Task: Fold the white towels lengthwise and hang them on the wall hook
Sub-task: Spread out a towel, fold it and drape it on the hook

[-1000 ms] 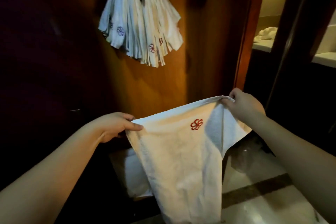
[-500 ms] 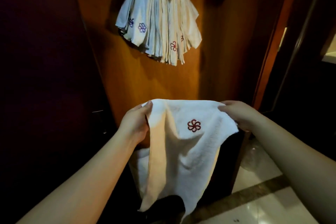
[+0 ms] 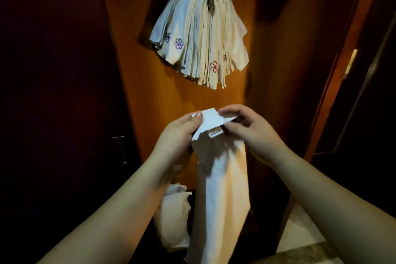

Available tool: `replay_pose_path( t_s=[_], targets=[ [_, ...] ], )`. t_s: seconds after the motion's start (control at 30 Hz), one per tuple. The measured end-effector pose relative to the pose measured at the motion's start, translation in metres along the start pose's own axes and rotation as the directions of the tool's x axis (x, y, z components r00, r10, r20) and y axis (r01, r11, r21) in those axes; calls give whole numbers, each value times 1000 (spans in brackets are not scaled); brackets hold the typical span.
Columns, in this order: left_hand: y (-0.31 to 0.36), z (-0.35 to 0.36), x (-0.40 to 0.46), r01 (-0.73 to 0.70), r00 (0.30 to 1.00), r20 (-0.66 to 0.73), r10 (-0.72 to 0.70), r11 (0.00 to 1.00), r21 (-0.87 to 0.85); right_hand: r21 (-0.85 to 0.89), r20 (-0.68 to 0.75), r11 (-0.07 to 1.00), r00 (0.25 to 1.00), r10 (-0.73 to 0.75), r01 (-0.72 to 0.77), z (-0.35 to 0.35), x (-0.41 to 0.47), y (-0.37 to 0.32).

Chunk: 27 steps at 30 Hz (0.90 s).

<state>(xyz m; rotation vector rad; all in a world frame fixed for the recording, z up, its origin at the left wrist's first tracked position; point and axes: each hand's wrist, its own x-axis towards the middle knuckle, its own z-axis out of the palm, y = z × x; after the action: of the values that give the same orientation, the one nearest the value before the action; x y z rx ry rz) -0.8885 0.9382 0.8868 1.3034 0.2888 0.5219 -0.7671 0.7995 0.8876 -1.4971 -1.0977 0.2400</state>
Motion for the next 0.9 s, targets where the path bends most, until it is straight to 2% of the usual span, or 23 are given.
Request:
replay_pose_path(
  t_s=[0.07,0.13,0.23,0.3,0.5,0.6,0.73,0.9],
  targets=[
    [4,8,-1,-26,999,-20,25,1000,-10,-202,82,971,990,-116,131,-1,-2,-4],
    [4,17,-4,-28,999,-19,27,999,-22,-327,121,912,968,-220,248,0,0,-3],
    [3,30,-7,-41,999,2,41,999,-35,-318,-25,914,962,-272,251,5,2,-3],
    [4,35,-8,-61,998,-6,61,997,-45,-302,-70,916,952,-297,263,2,0,-4],
    [14,41,-8,-93,994,-62,89,993,-67,-350,-119,889,927,-355,296,-15,0,-12],
    [18,43,-12,-84,996,-47,82,996,-43,-397,-89,881,945,-316,257,-14,-4,-17],
    [19,46,-18,-84,996,-16,83,992,-96,-473,-114,842,930,-351,260,-10,-4,-21],
    [25,40,-24,-79,996,23,83,986,-148,-456,-164,862,931,-325,221,-1,-4,-29]
  ],
)
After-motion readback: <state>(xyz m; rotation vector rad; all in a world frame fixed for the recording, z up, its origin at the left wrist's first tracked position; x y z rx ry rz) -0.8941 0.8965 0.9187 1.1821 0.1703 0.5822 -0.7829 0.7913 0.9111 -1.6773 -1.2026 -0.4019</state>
